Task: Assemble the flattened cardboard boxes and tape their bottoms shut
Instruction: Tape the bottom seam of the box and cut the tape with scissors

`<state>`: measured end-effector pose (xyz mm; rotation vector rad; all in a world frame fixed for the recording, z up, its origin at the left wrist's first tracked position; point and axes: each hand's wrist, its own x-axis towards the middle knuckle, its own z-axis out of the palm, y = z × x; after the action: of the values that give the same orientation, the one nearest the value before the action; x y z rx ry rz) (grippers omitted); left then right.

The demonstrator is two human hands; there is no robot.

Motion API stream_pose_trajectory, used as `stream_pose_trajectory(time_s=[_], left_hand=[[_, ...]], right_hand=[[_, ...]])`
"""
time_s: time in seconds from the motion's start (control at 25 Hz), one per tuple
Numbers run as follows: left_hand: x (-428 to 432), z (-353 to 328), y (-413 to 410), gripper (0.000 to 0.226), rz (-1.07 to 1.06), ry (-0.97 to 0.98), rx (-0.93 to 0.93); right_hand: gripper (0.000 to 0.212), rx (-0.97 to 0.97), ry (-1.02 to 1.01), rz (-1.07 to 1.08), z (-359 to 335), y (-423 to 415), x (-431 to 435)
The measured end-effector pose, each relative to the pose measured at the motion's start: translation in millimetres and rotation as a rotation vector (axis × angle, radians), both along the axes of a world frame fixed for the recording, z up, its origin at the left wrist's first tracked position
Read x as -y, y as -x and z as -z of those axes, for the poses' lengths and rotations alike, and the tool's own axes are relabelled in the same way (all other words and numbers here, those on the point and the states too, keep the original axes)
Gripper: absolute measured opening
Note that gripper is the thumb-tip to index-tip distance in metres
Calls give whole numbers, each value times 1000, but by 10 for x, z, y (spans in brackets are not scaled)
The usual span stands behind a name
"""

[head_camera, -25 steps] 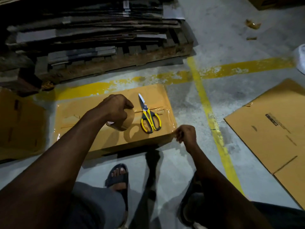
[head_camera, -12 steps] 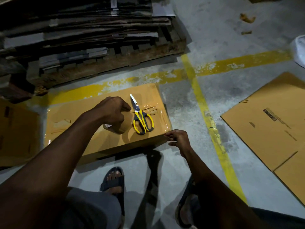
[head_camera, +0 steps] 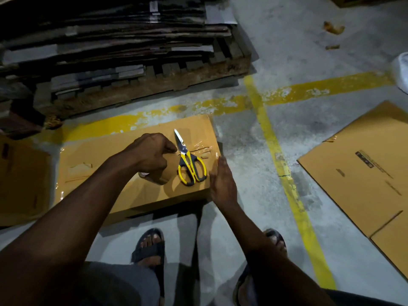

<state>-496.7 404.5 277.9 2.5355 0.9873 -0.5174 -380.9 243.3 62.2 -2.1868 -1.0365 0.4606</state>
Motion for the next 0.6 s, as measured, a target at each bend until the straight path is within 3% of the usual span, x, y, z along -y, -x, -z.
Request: stream_pose_trajectory(time_s=[0.2, 0.32, 0.4, 0.48, 0.6], left_hand=[[-35, 11, 102, 61, -56, 8, 8], [-52, 32, 88, 64, -134, -13, 44], [-43, 32, 42, 66, -174, -41, 89], [-36, 32, -14, 65, -184, -71, 129], [-15, 49, -101, 66, -170, -92, 168]], right_hand=[[46, -145, 292, 56, -46, -370, -72], [40, -113, 86, 155, -163, -492, -260], [46, -94, -22, 106, -219, -500, -519], [46, -61, 20, 1, -192, -492, -765], [35, -40, 175, 8, -105, -587, -931]])
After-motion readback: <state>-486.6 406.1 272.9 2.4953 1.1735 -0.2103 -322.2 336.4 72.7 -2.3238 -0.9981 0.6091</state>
